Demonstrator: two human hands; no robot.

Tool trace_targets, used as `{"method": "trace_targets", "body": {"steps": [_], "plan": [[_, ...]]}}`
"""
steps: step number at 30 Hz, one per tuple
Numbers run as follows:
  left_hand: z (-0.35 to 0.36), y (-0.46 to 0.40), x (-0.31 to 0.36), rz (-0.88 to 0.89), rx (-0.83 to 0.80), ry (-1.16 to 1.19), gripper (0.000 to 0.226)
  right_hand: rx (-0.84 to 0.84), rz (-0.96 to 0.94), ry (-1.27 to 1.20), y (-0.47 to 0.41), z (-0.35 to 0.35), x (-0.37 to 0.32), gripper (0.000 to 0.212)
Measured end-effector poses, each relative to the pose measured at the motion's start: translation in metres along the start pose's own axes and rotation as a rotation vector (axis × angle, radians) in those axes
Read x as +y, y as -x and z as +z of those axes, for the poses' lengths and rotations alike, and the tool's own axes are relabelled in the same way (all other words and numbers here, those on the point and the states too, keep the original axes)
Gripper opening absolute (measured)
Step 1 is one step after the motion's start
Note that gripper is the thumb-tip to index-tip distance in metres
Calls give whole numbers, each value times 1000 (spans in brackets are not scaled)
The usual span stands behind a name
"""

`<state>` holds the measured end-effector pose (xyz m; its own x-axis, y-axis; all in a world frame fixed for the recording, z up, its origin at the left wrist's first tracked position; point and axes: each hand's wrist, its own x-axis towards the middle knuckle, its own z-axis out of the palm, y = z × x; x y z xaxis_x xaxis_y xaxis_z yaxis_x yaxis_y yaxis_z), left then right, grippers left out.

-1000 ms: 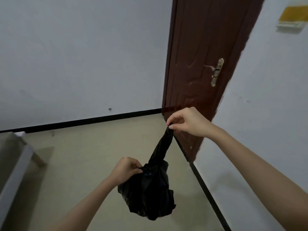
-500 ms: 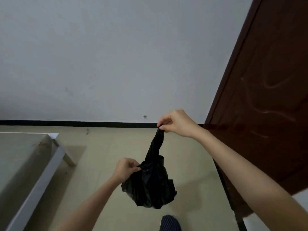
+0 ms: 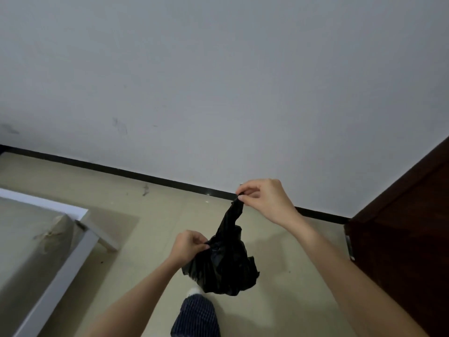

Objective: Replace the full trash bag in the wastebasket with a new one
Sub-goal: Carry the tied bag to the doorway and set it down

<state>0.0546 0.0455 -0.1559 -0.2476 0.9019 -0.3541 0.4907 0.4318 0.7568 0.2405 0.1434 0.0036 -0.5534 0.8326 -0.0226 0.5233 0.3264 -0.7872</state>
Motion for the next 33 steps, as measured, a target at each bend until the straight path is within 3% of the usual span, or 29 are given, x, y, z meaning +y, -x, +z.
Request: {"method": "trace_targets", "body": {"steps": [10, 13, 15, 28, 33], "plan": [[-48, -248, -24, -134, -68, -1, 40, 7, 171, -71, -208, 32, 77, 13], [-42, -313, -37, -128, -98, -67, 23, -39, 169, -54, -255, 48, 113, 14], [-31, -351, -52, -122, -114, -99, 9, -75, 175, -54, -285, 59, 140, 15], [79, -597, -172, -56, -177, -214, 14, -124, 112, 115, -487, 151, 355, 15], [130, -666, -228, -9, -84, -252, 15, -54, 80, 242, -534, 208, 444, 19]]}}
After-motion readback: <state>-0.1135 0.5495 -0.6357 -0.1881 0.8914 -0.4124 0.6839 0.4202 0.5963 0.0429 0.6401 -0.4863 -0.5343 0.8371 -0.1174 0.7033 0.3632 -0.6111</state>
